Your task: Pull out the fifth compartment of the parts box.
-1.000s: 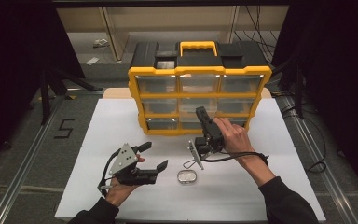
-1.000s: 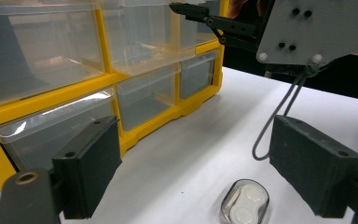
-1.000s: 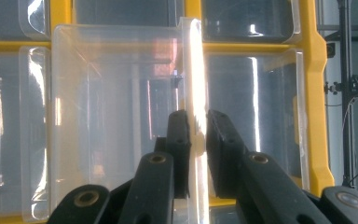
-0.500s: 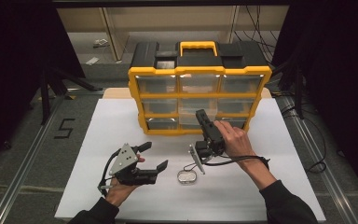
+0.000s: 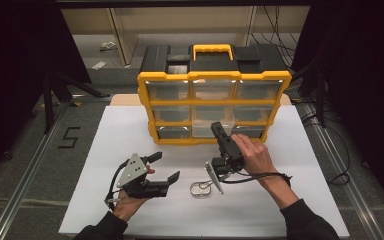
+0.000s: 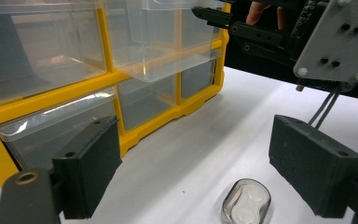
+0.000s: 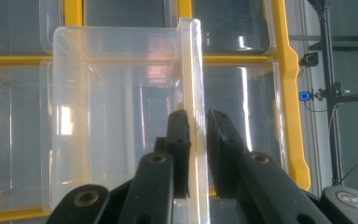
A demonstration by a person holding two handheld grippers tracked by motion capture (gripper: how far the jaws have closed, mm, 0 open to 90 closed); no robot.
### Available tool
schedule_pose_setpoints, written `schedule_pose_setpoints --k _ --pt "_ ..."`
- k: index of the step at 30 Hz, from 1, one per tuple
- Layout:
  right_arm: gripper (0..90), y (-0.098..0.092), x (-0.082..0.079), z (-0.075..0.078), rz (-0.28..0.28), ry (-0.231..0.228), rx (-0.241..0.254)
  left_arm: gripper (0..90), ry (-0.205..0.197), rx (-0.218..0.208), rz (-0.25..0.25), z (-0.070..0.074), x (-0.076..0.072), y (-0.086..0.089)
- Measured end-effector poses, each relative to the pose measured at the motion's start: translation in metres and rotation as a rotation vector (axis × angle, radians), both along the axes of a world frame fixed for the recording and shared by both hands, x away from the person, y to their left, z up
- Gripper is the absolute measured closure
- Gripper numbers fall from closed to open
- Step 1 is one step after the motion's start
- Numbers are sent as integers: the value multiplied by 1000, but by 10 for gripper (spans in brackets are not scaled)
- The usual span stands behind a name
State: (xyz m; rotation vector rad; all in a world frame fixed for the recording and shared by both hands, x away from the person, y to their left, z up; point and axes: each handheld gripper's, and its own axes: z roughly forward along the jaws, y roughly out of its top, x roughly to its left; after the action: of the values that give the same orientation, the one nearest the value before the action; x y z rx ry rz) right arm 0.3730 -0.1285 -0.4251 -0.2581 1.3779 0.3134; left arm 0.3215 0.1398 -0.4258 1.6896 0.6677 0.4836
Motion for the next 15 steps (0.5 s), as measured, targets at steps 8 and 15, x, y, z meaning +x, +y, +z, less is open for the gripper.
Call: schedule_pose_setpoints --k 8,15 --pt "803 -2 -5 -1 10 -6 -1 163 -1 -1 1 0 0 0" --pt "804 -4 -8 -1 15 -8 -5 162 -2 -3 0 0 0 0"
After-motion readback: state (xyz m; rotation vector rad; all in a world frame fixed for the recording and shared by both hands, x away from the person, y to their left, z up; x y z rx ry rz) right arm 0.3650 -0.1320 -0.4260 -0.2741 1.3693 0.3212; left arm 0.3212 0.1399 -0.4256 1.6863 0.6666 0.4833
